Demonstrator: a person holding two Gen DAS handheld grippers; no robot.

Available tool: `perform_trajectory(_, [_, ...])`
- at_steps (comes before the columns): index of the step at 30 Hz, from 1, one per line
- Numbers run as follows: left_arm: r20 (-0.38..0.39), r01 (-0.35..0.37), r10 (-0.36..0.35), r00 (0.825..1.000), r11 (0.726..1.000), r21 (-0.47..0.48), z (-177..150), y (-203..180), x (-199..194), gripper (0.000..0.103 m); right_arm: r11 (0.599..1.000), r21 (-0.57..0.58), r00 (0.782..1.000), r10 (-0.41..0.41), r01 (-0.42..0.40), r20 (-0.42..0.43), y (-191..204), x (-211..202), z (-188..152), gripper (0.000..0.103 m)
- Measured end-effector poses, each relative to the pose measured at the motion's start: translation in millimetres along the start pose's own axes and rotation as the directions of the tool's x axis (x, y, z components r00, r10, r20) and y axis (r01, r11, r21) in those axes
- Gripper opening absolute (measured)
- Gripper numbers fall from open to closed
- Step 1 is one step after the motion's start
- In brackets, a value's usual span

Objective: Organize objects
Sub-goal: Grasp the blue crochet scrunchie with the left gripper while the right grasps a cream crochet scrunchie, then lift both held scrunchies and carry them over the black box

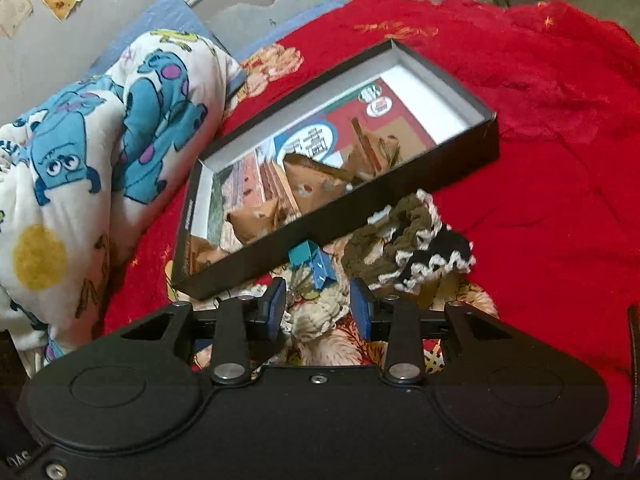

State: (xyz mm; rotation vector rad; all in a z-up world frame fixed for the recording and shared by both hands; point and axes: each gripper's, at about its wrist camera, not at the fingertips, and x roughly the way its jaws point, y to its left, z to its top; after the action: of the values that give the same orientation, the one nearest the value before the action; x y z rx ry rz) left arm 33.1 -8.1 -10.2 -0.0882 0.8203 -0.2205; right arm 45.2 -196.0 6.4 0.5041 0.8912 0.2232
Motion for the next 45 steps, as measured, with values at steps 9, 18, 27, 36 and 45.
perform_trajectory(9, [-0.010,-0.015,0.015,1.000,1.000,-0.010,-3,7,8,0.059,1.000,-0.025,0.998,-0.011,0.009,-0.062,11,21,-7,0.036])
perform_trajectory(18, [-0.001,-0.068,0.068,0.998,0.996,-0.054,-3,18,5,0.026,0.999,-0.033,0.997,-0.009,0.007,-0.082,12,36,-7,0.041])
perform_trajectory(27, [0.001,-0.098,0.098,0.995,0.994,-0.048,-3,18,10,0.027,0.996,-0.075,0.997,-0.046,0.040,-0.069,20,46,-9,0.041])
perform_trajectory(36, [-0.012,-0.101,0.101,0.995,0.994,-0.041,-4,16,19,0.030,0.992,-0.090,0.995,-0.090,0.086,-0.041,21,49,-9,0.021])
perform_trajectory(45, [0.009,-0.117,0.118,0.993,0.992,-0.054,-1,15,18,0.027,1.000,0.012,0.999,-0.003,0.004,-0.051,13,35,-5,0.015])
